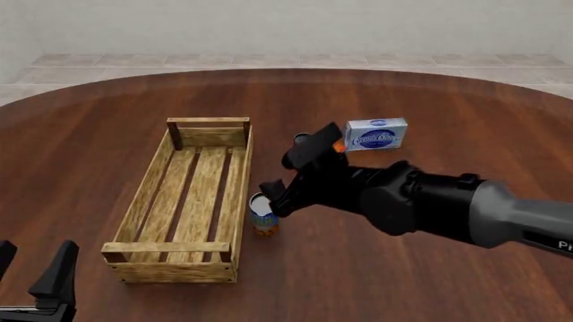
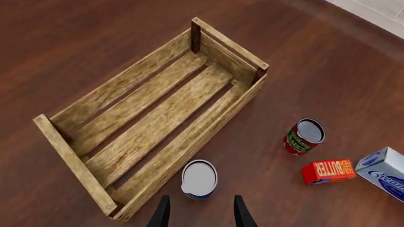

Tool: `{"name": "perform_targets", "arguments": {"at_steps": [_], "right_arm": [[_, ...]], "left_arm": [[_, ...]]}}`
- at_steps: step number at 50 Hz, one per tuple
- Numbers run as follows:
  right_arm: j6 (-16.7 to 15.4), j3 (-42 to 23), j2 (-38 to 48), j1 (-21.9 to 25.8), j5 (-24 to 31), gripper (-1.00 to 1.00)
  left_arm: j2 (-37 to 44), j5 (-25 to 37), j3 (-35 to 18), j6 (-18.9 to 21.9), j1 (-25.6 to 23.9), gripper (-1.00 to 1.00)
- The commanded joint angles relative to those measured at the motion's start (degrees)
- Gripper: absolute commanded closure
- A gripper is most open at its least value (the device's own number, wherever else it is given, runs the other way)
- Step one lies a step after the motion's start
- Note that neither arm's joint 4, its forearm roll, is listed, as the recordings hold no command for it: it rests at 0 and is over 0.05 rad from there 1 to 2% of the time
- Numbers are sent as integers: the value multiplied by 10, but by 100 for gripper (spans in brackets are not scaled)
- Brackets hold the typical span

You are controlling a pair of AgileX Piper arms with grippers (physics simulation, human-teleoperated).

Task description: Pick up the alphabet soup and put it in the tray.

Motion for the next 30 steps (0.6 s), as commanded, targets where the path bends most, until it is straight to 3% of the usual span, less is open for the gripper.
{"name": "perform_targets", "arguments": {"at_steps": [1, 30], "right_arm": [[6, 5, 16, 0, -13, -100], [16, -8, 57, -6, -31, -100]], "left_arm": [[-1, 1, 0, 0, 1, -100], [-1, 1, 0, 0, 1, -100]]}}
